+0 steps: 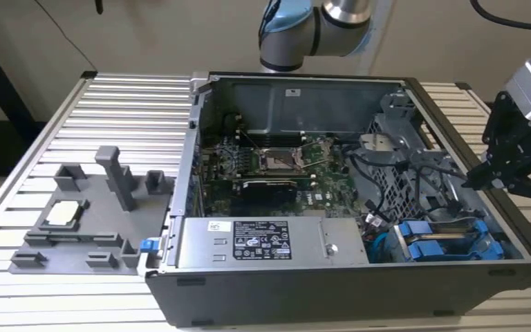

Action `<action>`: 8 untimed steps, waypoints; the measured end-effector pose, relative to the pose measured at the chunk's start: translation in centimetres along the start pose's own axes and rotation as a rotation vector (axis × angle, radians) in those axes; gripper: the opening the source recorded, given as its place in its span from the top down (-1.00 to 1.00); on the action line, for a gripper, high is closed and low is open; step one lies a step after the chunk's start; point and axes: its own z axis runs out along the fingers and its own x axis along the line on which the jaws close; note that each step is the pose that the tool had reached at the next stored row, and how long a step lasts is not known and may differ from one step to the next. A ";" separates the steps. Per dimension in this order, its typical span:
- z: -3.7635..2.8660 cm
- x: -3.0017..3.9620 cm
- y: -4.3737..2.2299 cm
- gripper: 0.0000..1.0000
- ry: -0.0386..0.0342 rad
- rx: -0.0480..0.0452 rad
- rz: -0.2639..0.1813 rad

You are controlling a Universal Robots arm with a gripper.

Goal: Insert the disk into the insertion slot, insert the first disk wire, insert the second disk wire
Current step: 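Insert the first disk wire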

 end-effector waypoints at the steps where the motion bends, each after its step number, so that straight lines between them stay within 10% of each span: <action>1: 0.00 0.00 0.00 0.62 0.0014 0.0000 0.000; 6: 0.10 -0.19 0.00 0.62 0.0820 -0.0037 0.001; 8: 0.34 -0.38 0.07 0.62 0.0967 -0.0042 0.001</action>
